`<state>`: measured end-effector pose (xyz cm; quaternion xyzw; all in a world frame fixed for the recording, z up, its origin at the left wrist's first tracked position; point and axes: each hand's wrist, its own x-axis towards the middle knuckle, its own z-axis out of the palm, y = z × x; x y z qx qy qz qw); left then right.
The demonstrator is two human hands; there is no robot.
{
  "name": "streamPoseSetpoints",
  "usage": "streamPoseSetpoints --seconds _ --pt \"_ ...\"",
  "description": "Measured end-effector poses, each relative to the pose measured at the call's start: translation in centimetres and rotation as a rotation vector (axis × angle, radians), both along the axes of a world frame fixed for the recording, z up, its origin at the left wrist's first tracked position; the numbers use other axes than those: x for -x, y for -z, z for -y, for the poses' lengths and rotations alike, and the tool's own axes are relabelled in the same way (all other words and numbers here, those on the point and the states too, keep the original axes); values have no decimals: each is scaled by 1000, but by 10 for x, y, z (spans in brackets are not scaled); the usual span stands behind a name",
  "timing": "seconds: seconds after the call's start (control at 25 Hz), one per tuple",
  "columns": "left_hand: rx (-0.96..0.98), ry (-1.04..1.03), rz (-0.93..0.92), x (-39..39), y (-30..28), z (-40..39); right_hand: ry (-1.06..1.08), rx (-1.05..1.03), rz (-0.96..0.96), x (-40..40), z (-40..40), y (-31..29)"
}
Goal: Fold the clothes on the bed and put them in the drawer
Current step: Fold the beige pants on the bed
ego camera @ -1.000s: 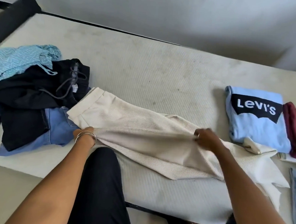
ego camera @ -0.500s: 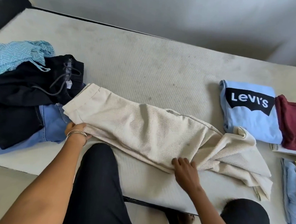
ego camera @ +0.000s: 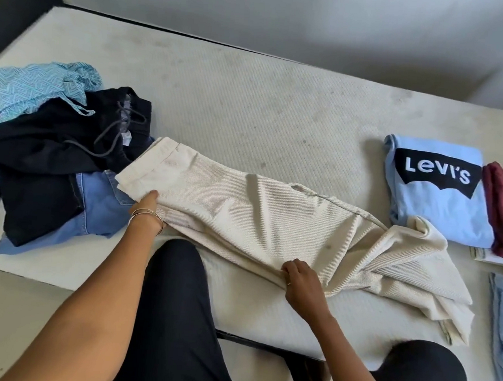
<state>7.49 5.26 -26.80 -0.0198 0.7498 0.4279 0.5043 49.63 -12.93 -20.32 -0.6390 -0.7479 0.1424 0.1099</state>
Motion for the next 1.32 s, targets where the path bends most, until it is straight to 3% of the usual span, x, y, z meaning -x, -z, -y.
streamPoseSetpoints --seconds 0.12,0.24,0.4,0.6,0.76,0.88,1.0,1.08,1.2,1.24,1.32 --pt "-106 -83 129 -43 -83 17 -32 138 203 10 23 -6" --pt "-229 -195 239 -84 -140 18 138 227 366 34 12 -9" --pt "-431 -301 334 -106 -191 -10 339 60 423 52 -20 -24" --pt "-616 -324 392 -100 -245 -51 504 182 273 8 -72 -84" --pt "-634 -249 366 -90 -269 -62 671 -218 198 -41 -123 -152" --pt "-663 -224 324 -63 -265 -55 527 -513 147 -29 -119 -165" --pt "-515 -200 197 -18 -234 -25 269 -425 294 19 -64 -111" --pt "-211 -73 31 2 -202 4 99 -169 338 49 -22 -61" --pt "312 218 -536 -14 -155 41 -111 113 333 69 17 -17" --pt "400 305 -723 -35 -150 49 -103 154 264 66 16 -18" --pt "361 510 -976 -87 -141 58 59 166 129 46 6 -26"
